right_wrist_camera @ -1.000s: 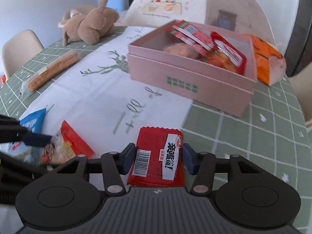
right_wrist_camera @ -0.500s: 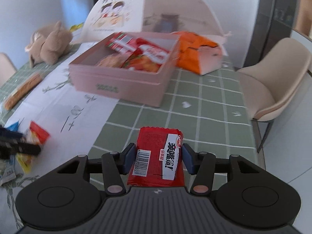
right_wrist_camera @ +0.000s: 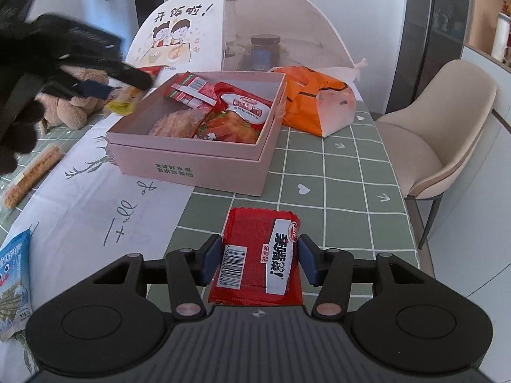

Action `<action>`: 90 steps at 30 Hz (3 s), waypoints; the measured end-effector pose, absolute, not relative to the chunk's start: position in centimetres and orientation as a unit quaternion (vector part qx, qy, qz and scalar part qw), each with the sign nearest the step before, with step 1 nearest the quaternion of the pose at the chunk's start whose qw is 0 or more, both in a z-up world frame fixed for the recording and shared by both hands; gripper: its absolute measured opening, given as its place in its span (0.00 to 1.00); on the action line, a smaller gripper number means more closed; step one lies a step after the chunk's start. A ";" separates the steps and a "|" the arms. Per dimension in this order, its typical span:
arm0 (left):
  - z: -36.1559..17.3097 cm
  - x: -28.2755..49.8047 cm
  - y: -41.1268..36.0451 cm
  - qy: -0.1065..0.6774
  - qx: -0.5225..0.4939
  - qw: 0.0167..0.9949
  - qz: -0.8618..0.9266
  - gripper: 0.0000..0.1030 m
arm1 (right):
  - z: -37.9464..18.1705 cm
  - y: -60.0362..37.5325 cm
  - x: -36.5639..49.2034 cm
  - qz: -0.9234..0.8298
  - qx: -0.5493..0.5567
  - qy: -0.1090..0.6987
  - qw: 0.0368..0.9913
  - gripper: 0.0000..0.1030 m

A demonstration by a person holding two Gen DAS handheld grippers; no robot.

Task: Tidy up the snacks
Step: 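Carry the bag and red packet into the pink box and open both tools, then grasp the long sausage stick with the right tool while the left reaches the blue seaweed bag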

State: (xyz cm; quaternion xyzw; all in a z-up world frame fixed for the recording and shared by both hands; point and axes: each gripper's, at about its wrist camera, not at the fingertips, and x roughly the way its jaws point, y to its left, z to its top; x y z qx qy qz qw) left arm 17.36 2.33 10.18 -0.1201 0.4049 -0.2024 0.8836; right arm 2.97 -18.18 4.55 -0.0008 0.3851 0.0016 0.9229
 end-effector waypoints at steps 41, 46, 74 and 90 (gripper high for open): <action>6.3 12.0 19.8 0.454 -0.059 0.889 0.021 0.47 | 2.5 3.1 4.4 0.322 -0.110 0.415 0.844 0.81; 5.4 13.6 18.2 0.463 0.014 0.885 0.046 0.47 | 2.7 6.1 2.5 0.351 -0.134 0.407 0.832 0.81; 8.6 -2.2 13.9 0.535 -0.054 0.841 -0.057 0.33 | 3.1 -3.3 8.1 0.211 -0.025 0.408 0.888 0.81; 5.0 -2.6 4.3 0.528 0.023 0.839 -0.126 0.53 | 2.1 -7.6 4.1 0.149 -0.110 0.433 0.882 0.31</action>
